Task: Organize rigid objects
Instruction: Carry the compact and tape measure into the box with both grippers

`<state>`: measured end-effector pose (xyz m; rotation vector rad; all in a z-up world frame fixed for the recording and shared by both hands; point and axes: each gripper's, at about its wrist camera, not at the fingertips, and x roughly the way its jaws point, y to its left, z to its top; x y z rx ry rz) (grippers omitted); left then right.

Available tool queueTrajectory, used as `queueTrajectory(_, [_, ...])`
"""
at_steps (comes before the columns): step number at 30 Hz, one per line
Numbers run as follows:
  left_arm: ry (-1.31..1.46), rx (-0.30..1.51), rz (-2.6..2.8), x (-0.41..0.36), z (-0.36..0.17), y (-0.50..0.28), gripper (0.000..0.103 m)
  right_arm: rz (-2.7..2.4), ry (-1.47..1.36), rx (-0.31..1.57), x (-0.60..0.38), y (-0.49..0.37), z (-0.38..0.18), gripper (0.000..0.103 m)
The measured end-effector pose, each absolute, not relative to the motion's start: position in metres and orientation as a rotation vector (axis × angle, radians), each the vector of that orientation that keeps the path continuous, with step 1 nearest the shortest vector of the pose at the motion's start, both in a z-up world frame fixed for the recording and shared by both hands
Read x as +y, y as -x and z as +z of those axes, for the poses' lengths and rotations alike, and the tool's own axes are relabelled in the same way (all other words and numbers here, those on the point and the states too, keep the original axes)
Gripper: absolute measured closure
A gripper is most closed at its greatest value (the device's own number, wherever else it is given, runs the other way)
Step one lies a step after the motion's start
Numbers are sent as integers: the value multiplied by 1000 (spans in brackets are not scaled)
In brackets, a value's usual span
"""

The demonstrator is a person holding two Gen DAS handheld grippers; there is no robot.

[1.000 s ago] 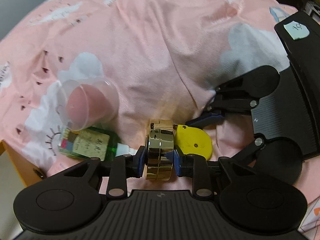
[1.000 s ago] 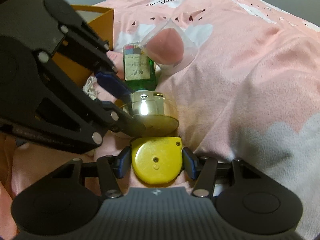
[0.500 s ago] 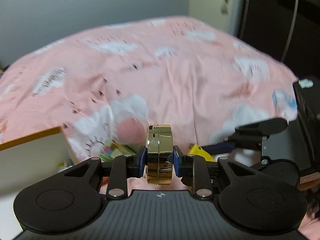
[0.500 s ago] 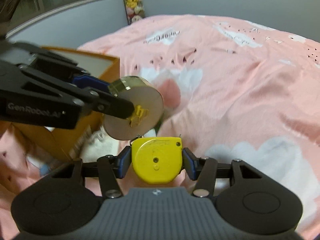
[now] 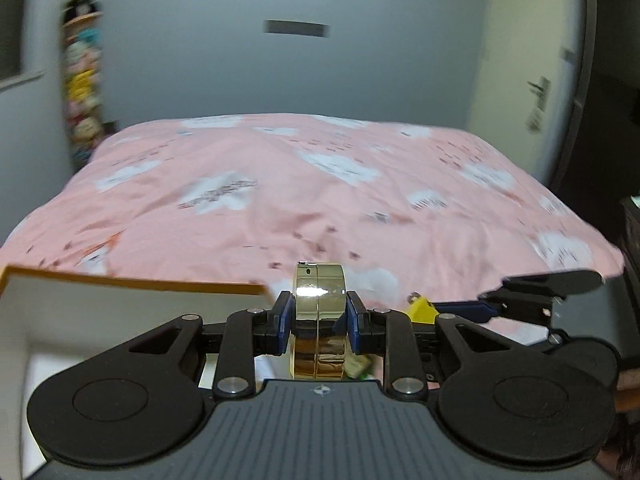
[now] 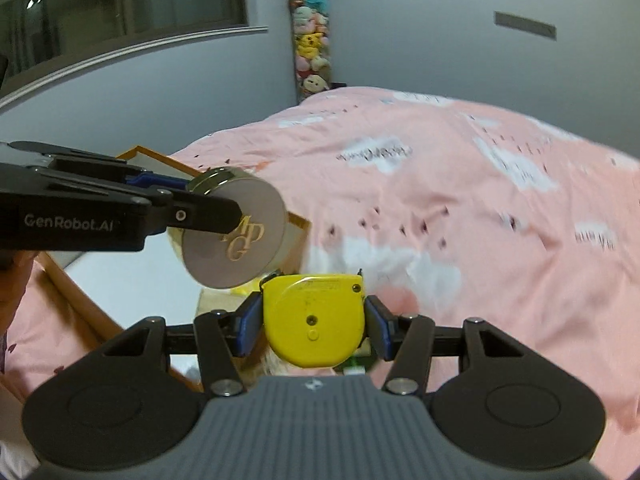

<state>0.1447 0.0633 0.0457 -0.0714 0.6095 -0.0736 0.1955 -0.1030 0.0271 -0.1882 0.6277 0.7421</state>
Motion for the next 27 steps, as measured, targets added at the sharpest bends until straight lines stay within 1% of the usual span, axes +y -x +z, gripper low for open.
queueTrajectory(5, [161,638,62,103,37,-151,72,763,243,633,-64,-203,32,49])
queueTrajectory(9, [223,706,118,128,23,-165,72,776,313,657,-30,-212,27,49])
queueTrajectory(19, [363,837,128,165,-6,-189,73,778,499,710,39,-230,-2,49])
queueTrajectory(27, [397,916,107,178,-22,-204,73,796,581,743,69,-244,-18,49])
